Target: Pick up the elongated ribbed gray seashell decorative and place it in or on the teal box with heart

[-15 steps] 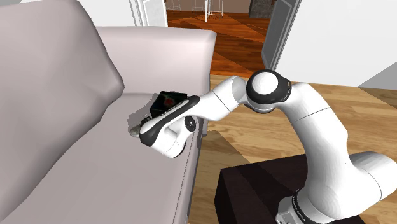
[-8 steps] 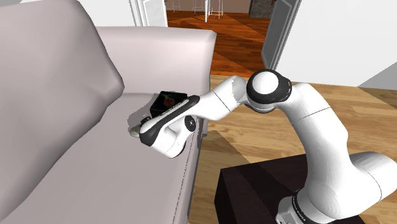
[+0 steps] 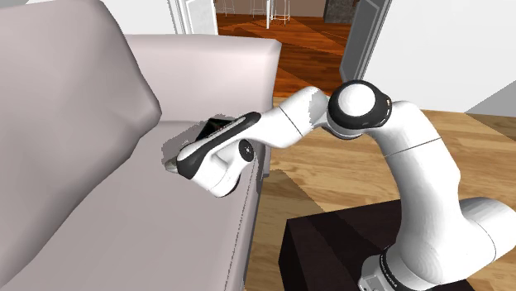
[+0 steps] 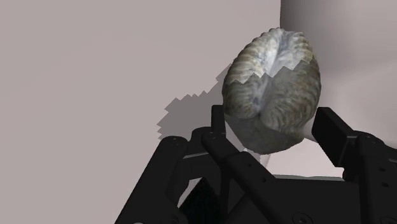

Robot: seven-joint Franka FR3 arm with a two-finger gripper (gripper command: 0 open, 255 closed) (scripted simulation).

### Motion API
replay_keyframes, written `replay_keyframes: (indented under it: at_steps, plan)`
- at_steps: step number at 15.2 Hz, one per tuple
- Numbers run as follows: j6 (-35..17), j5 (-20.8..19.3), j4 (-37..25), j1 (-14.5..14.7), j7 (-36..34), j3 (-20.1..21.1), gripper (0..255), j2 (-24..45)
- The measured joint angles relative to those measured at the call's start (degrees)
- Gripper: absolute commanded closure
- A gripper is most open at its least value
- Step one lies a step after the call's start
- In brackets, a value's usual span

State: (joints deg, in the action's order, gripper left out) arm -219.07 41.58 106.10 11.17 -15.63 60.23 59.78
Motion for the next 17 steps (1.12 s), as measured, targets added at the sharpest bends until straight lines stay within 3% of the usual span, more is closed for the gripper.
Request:
replay_keyframes:
  at_steps: [11, 17]
  plan:
    - [4.0, 10.2, 0.4, -0.3, 3.3, 0.8, 255, -9.0]
    - [7.4, 18.1, -0.9, 0.7, 6.8, -0.1, 255, -14.6]
